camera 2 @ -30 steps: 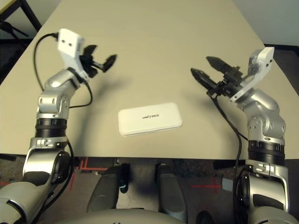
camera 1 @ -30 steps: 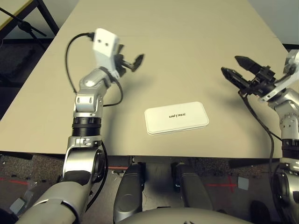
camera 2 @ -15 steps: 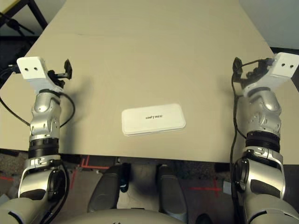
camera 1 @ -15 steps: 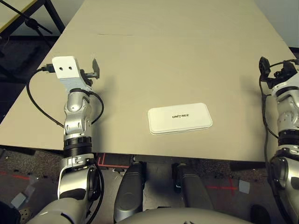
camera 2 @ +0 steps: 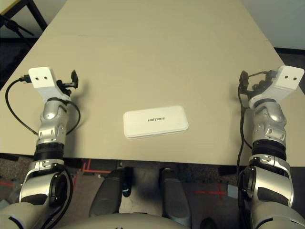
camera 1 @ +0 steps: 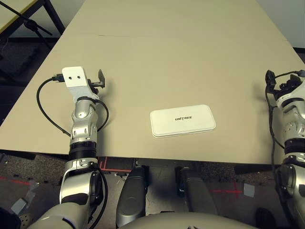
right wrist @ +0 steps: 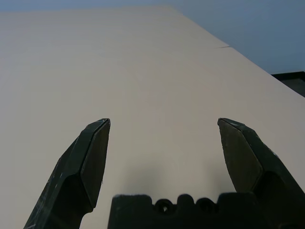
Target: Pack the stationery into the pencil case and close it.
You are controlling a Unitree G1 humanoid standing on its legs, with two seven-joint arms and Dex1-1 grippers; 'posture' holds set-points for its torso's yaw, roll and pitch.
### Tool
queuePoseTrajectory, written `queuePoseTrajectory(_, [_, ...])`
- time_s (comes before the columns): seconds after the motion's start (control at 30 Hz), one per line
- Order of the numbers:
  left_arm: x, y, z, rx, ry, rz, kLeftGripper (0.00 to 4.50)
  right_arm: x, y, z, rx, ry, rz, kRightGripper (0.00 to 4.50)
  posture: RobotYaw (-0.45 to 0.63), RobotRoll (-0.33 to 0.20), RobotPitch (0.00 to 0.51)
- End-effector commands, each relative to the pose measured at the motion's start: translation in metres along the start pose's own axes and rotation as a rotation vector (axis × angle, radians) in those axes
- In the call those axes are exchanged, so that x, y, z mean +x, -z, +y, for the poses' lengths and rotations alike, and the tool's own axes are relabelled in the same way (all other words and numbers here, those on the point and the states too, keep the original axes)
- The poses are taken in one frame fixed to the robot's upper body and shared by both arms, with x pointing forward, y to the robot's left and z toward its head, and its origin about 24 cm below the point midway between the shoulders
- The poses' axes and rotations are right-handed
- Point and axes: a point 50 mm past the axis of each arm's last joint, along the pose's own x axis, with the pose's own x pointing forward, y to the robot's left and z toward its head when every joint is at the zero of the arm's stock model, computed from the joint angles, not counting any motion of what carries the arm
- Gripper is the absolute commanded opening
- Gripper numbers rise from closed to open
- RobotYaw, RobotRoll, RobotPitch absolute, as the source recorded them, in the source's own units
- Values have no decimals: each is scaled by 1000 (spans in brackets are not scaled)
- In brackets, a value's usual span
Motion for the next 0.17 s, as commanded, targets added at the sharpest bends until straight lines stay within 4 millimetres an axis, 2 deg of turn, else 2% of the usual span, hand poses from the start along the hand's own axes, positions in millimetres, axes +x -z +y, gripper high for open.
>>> queuePoseTrajectory(0.03, [1,3,-2,-7,10,8,4479,-3,3,3,1,-23,8,4500,71,0,196])
queuePoseTrajectory(0.17, [0,7,-1,-13,9,21,4479,-7,6,9,13,-59,17,4500,67,0,196])
